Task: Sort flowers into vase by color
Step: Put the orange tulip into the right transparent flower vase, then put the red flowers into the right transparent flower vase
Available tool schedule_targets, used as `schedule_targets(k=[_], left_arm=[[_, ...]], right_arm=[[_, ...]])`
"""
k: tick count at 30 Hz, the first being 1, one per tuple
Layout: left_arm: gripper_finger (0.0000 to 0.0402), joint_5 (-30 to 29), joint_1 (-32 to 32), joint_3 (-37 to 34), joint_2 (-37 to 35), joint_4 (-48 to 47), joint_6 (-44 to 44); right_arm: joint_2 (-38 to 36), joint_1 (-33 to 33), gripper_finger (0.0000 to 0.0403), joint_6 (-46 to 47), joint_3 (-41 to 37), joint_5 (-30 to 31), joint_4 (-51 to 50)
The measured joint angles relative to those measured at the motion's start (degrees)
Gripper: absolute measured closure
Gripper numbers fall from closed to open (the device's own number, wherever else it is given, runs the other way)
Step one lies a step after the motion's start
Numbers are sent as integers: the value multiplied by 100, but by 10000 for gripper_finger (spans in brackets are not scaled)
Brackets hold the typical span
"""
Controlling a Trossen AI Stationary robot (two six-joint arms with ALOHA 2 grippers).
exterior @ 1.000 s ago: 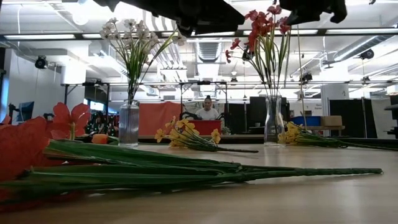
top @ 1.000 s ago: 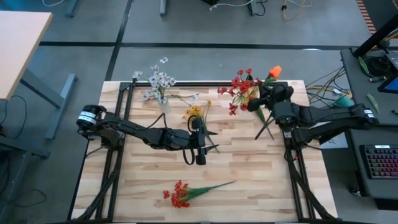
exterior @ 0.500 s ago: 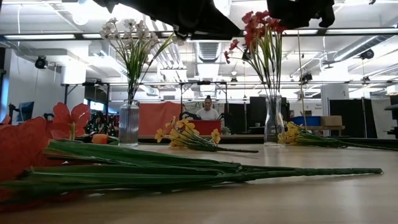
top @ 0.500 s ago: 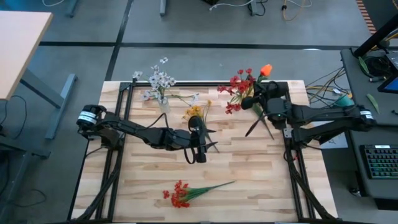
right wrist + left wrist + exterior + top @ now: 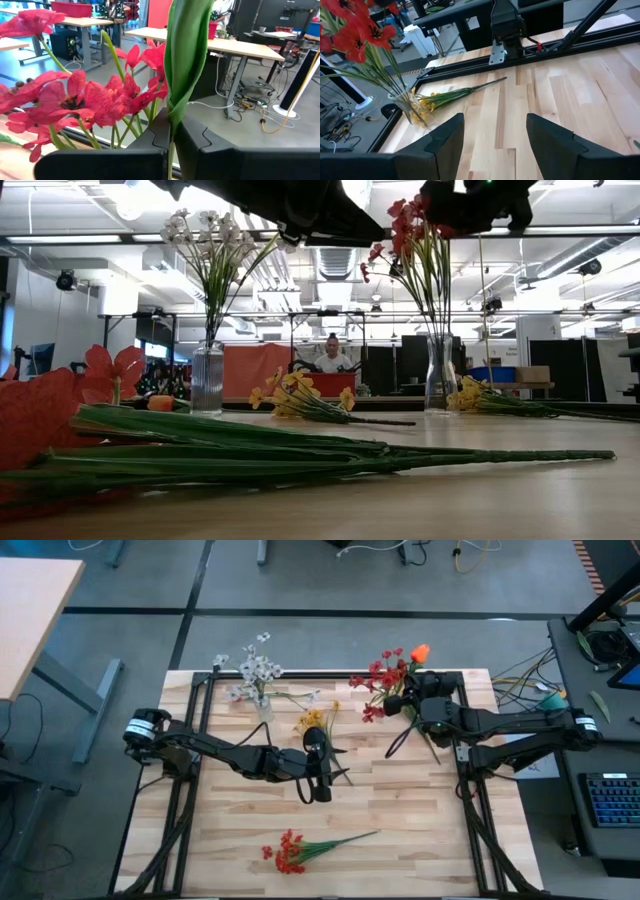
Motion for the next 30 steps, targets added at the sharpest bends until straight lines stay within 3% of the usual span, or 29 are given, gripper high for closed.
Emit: schedule_targets(k=[11,30], left_arm=[[202,0,0,0,0,-4,-2],[202,-9,0,0,-2,-144,-111]], right_arm=[[37,-14,371,-62,0,3,-3],[-263,-12,197,-39,0,1,-78]])
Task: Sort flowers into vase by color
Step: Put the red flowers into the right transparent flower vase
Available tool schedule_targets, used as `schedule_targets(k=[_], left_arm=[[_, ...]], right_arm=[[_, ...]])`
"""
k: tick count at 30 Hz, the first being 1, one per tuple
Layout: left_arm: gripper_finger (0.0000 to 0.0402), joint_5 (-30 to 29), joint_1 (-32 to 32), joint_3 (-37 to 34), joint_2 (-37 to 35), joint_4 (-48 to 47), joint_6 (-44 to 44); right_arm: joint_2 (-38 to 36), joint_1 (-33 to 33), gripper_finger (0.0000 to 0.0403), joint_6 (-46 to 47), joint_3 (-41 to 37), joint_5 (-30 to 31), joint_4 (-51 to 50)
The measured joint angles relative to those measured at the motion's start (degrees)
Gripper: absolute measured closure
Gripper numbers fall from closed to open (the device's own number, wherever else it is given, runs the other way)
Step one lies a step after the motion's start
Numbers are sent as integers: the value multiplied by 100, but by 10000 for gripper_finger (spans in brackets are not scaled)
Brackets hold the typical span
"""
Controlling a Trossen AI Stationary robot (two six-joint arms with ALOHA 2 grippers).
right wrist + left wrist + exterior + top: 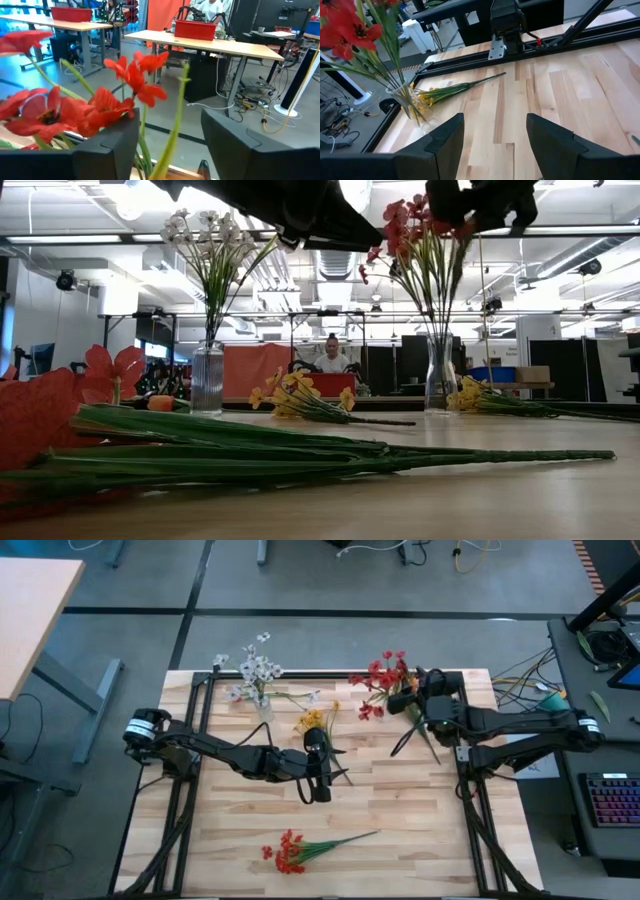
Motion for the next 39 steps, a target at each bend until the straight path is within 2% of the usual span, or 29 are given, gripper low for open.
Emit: schedule_targets(k=[8,12,16,22,26,33,39], left_arm=[[202,0,-1,0,-3,-49,-110],[203,0,-4,0,-45,-348,-166],[203,7,-39,85,-224,-1251,-361],[203,79,-245,125,-631,-2859,-704],[203,406,-506,125,-929,-3683,-1093],[203,558,-1035,127,-1490,-4663,-1836],[203,1146,-1289,128,-1898,-4941,-2594]], right_arm=[[-177,2,135,580,237,-100,-892],[-185,3,111,938,563,-537,-1540],[-181,2,96,1691,1077,-1193,-2707],[-158,2,95,2760,1857,-1659,-4650],[-146,4,101,3345,2270,-2190,-5507],[-57,4,106,3942,2658,-3063,-6470],[166,4,108,4609,3151,-3707,-7633]])
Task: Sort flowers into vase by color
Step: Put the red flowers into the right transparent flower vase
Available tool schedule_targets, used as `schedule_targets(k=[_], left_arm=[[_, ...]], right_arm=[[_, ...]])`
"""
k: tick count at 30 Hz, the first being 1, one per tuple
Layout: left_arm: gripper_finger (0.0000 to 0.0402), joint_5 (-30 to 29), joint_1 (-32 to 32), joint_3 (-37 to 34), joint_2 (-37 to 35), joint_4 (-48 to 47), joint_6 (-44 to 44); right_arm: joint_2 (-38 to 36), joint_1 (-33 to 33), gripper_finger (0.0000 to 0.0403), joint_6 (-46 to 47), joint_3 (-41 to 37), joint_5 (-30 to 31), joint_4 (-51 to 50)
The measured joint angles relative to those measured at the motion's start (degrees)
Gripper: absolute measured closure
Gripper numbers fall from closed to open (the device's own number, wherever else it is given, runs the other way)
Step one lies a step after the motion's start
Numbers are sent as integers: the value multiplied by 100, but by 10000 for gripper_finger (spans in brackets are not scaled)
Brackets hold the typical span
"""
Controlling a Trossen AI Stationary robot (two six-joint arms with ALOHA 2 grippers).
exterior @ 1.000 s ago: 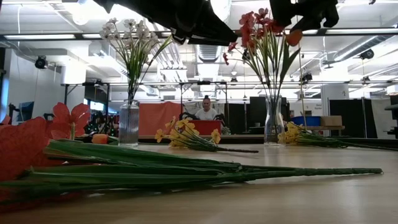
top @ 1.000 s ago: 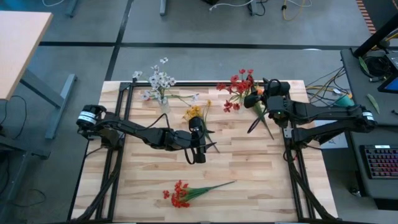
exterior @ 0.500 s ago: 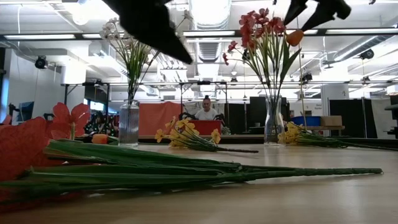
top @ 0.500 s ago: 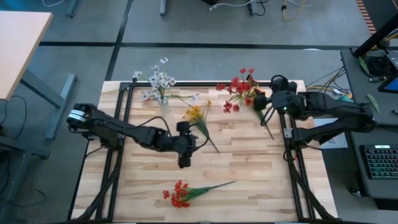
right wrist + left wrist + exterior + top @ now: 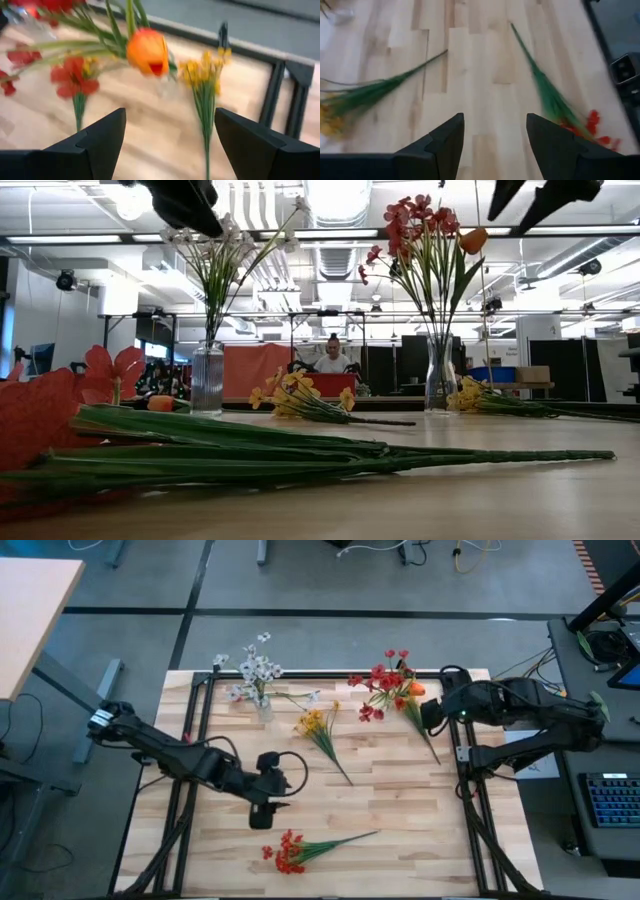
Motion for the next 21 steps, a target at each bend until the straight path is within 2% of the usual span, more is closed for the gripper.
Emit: schedule_targets(k=[5,10,17,21], left_arm=[[203,161,-164,0,-218,-213,-590],[203,193,-357,0,-301,-453,-1049],[202,124,-708,0,-182,-458,-1206],[202,77,-907,0,-164,-451,-1344]], right_arm=[[171,11,111,269,165,-645,-401],[360,187,111,415,-27,-1551,-682],[667,1312,111,617,-611,-2739,-621],[1034,2172,111,444,-950,-2897,148]])
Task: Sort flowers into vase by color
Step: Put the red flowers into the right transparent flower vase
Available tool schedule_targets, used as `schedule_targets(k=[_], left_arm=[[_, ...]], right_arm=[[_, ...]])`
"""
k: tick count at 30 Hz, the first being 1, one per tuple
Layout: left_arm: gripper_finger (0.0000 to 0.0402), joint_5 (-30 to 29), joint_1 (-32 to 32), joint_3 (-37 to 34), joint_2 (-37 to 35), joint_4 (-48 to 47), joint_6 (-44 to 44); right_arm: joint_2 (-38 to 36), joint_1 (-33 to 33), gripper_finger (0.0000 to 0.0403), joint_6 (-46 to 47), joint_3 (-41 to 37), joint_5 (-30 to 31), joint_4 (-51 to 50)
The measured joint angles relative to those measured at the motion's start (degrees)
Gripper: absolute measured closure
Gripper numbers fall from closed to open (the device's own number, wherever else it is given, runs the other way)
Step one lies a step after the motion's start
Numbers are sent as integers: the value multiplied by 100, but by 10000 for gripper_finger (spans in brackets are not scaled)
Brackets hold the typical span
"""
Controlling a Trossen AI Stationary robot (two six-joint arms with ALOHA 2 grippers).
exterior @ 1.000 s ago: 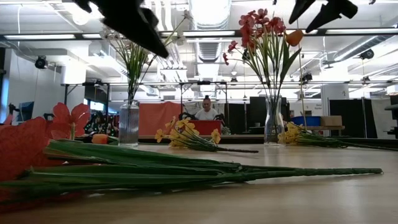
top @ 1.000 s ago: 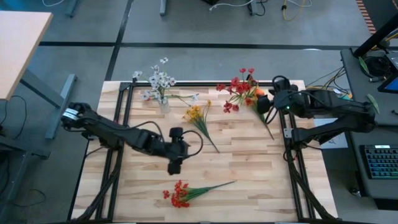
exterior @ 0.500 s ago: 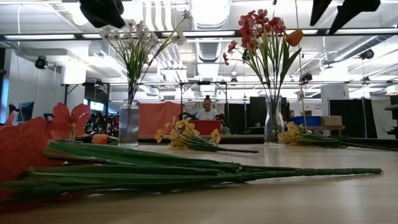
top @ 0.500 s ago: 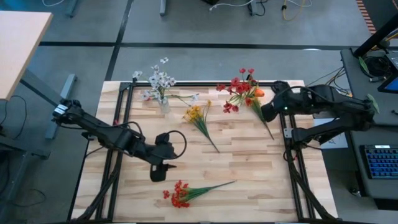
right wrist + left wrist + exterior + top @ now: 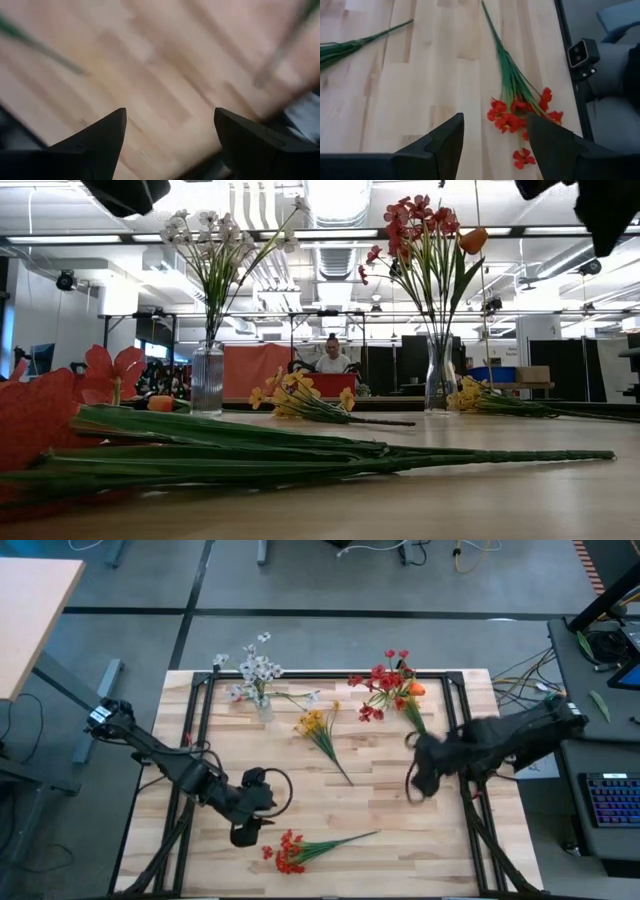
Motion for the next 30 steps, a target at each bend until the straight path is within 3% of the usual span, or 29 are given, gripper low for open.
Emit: schedule_targets(k=[6,13,30], left_arm=[[202,-436,-244,0,1,40,-305],[202,-817,-357,0,1,136,-422],[202,-858,-379,0,3,142,-446]], right_arm=[[1096,977,121,-1169,-155,94,2145],[2605,1249,140,-2722,242,471,3860],[5465,1083,157,-4060,2931,1093,4111]])
